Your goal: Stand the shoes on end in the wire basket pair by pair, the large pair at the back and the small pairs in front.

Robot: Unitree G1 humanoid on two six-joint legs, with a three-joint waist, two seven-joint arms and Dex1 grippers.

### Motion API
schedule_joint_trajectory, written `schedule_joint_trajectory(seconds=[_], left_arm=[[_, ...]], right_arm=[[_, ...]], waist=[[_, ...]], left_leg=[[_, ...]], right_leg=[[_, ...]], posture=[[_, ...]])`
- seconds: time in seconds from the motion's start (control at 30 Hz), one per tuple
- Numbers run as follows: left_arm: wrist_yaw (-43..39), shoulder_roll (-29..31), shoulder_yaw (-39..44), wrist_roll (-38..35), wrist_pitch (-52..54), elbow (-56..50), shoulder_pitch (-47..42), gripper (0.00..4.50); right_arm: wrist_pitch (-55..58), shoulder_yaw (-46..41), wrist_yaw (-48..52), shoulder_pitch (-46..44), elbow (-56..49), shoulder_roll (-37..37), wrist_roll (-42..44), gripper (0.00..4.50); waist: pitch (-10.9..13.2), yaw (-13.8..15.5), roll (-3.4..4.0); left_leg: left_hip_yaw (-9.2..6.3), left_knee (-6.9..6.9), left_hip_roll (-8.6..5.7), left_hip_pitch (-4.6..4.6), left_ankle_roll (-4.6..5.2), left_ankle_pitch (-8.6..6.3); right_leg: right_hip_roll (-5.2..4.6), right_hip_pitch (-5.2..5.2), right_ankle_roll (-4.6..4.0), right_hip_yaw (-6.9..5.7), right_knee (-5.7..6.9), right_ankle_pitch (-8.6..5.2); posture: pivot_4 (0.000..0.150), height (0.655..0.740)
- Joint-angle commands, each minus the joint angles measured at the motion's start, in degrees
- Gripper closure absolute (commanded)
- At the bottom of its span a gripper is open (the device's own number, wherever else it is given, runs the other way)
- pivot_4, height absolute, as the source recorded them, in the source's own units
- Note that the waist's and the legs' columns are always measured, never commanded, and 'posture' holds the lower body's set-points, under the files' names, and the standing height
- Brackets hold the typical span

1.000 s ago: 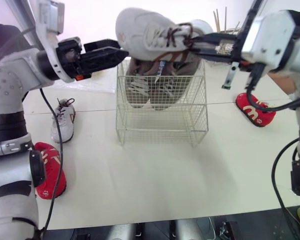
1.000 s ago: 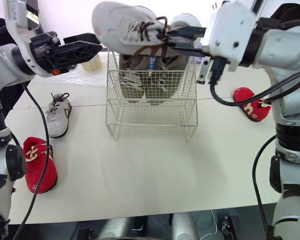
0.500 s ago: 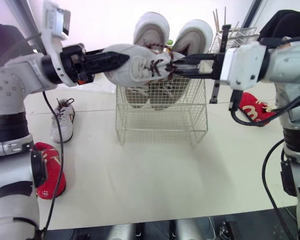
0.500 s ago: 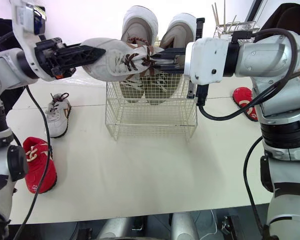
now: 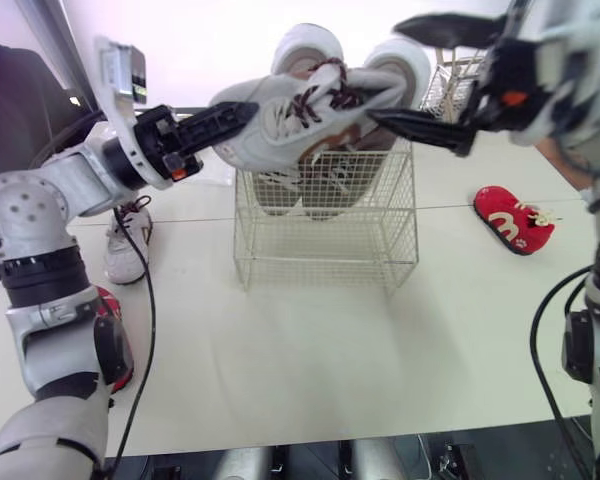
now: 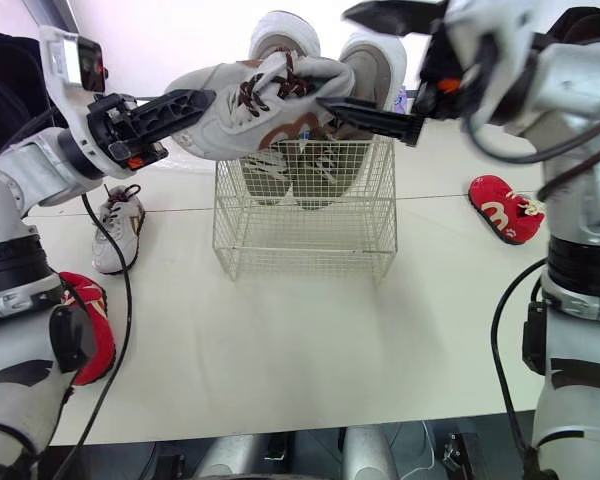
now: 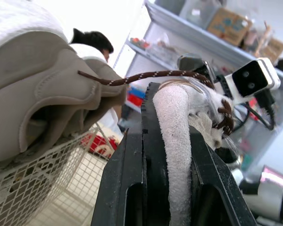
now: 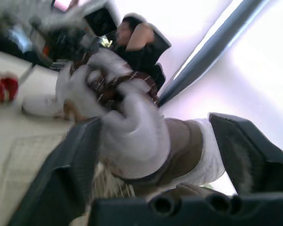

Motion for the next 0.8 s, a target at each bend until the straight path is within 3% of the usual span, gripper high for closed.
schedule_joint_trajectory(seconds=[0.03, 0.17, 0.37, 0.57, 0.8], left_arm=[[4.9, -1.6, 3.7, -5.1, -1.8, -4.0, 0.2, 4.19], [10.2, -5.2, 5.0, -8.2, -5.0, -7.0, 1.3, 4.19], [15.0, -8.9, 3.7, -10.8, -9.2, -9.1, 1.6, 4.19], [16.9, -11.5, 0.8, -11.4, -11.7, -10.4, 2.8, 4.19], [17.0, -11.7, -1.8, -10.6, -13.6, -11.5, 4.7, 4.19]], right_arm=[[11.3, -10.2, -9.8, 2.4, -1.4, 2.9, 12.5, 0.01], [19.7, -17.9, -21.7, 11.0, -2.7, 10.0, 26.8, 0.01], [20.4, -14.9, -31.1, 17.9, -7.6, 18.8, 35.1, 0.01], [15.9, -9.6, -35.8, 13.2, -7.4, 26.5, 35.8, 0.01], [11.9, -7.7, -34.7, 7.3, -4.2, 29.3, 36.6, 0.01]], waist=[[0.0, 0.0, -0.02], [-0.1, 0.0, -0.11], [-0.1, -0.2, -0.07], [-0.1, -0.3, -0.06], [-0.1, -0.2, -0.07]], left_leg=[[0.0, -0.01, 0.0, 0.0, -0.02, -0.02], [-0.03, -0.04, 0.01, 0.02, 0.04, -0.09], [0.0, -0.06, 0.0, -0.05, 0.05, 0.03], [0.01, -0.06, -0.01, -0.04, 0.0, 0.09], [0.02, -0.05, -0.02, -0.04, 0.0, 0.09]], right_leg=[[0.0, 0.01, 0.0, 0.0, -0.02, 0.0], [0.01, 0.06, -0.01, 0.02, -0.02, 0.0], [0.03, -0.09, -0.01, 0.05, 0.05, 0.0], [0.07, -0.09, -0.01, 0.04, 0.07, 0.01], [0.08, -0.07, -0.01, 0.03, 0.05, 0.01]], posture=[[0.15, 0.74], [0.15, 0.74], [0.15, 0.74], [0.15, 0.74], [0.15, 0.74]])
